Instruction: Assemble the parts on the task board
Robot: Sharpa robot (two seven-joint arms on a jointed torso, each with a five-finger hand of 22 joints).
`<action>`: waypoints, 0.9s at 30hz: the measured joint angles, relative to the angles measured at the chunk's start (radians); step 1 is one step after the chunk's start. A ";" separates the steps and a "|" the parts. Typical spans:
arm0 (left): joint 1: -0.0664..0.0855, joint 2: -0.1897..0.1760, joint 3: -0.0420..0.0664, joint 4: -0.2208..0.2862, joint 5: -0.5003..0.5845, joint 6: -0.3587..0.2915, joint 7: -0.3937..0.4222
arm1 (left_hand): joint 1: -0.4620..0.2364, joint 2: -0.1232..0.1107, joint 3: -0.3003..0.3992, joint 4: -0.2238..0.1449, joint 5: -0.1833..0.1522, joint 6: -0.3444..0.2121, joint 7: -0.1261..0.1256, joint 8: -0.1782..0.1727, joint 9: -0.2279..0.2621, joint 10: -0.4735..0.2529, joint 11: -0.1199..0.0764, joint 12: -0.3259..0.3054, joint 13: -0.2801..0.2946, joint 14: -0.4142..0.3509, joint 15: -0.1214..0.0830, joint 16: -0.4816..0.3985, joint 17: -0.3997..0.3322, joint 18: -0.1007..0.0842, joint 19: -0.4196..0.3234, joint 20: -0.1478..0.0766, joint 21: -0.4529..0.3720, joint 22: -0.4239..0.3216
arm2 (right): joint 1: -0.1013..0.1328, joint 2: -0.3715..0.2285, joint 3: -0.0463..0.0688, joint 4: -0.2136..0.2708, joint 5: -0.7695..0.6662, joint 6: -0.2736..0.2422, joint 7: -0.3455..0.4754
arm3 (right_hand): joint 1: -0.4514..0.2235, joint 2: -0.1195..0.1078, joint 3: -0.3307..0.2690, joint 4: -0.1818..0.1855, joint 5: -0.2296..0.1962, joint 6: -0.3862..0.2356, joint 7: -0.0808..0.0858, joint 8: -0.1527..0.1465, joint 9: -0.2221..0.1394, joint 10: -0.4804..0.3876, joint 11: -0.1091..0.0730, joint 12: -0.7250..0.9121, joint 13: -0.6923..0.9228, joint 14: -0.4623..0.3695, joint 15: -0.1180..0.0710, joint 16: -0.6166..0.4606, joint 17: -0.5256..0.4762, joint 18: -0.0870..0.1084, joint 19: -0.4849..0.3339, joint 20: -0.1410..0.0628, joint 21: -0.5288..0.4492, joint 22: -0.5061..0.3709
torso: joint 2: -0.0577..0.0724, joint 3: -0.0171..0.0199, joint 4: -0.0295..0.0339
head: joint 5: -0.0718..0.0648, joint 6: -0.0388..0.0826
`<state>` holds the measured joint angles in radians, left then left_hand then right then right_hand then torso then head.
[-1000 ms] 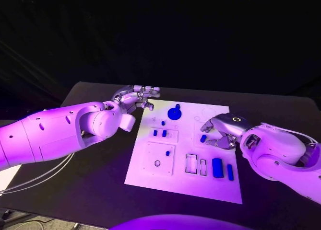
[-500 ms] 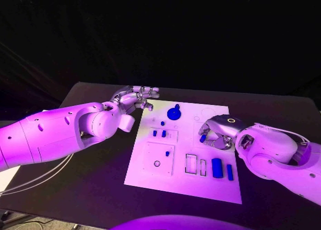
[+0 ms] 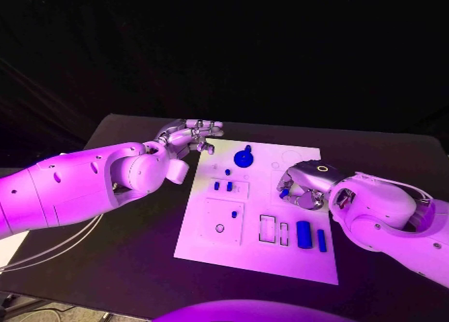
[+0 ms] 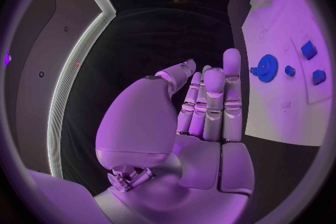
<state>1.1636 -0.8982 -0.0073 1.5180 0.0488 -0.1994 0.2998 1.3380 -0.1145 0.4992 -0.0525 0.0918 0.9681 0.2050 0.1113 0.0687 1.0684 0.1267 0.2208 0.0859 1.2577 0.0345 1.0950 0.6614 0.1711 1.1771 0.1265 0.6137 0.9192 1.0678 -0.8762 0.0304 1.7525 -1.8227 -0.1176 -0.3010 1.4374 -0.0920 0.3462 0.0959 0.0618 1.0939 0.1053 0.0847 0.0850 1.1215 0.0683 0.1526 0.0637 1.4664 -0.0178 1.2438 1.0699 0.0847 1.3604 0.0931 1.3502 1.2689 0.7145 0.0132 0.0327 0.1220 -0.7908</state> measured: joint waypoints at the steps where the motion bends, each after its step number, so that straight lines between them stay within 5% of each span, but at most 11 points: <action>1: 0.000 0.000 0.000 0.000 0.000 0.000 0.000 | 0.000 0.000 0.000 0.000 0.000 0.000 0.000 0.000 0.000 0.000 0.000 0.000 0.000 0.000 0.000 0.000 0.000 0.000 0.000 0.000 0.000 0.000 | 0.000 0.000 0.000 0.000 0.000 -0.001 0.000 | 0.007 0.007 0.011 -0.006 -0.002 0.014 0.001 0.005 0.003 0.014 0.000 0.001 0.000 0.000 0.000 0.008 0.010 0.000 0.010 0.000 0.010 0.012 | 0.000 0.0001 0.0001 | 0.000 0.000; 16: 0.000 0.000 0.000 -0.001 0.000 0.003 -0.001 | 0.000 0.000 0.000 0.000 0.000 0.000 0.000 0.000 0.000 -0.006 -0.002 0.004 0.000 0.000 0.000 0.000 -0.002 0.000 0.000 0.000 0.000 -0.001 | -0.002 -0.001 -0.001 0.015 -0.014 -0.053 -0.003 | 0.025 0.014 0.090 -0.059 -0.020 0.079 0.001 0.034 0.036 0.066 0.033 0.009 0.006 0.000 -0.008 0.035 0.042 -0.016 0.044 -0.016 0.056 0.039 | 0.000 -0.0004 0.0013 | -0.002 -0.004; 27: 0.000 0.000 -0.001 -0.003 0.000 0.004 -0.002 | 0.000 0.000 0.000 0.000 0.000 0.000 0.000 0.000 0.000 -0.007 0.000 0.006 0.000 0.000 0.000 0.000 -0.002 0.000 0.000 0.000 0.000 -0.001 | 0.010 -0.043 0.016 0.110 -0.002 -0.087 -0.004 | 0.025 0.014 0.097 -0.066 -0.015 0.080 0.000 0.035 0.038 0.066 0.033 0.000 0.006 0.000 -0.008 0.035 0.043 -0.016 0.044 -0.016 0.056 0.039 | -0.001 -0.0012 0.0012 | -0.002 -0.001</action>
<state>1.1636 -0.8979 -0.0079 1.5150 0.0486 -0.1954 0.2980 1.3380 -0.1145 0.4992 -0.0525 0.0918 0.9681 0.2050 0.1113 0.0687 1.0614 0.1265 0.2266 0.0859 1.2577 0.0344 1.0950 0.6594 0.1711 1.1771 0.1265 0.6137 0.9179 1.0783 -0.9190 0.0467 1.8629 -1.8250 -0.2051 -0.3053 1.4627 -0.0777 0.4435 0.0302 0.0465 1.1739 0.1049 0.1201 0.1226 1.1874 0.1014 0.1523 0.0700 1.4665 -0.0253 1.2787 1.1130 0.0688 1.4040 0.0769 1.4058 1.3080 0.7132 0.0121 0.0339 0.1203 -0.7922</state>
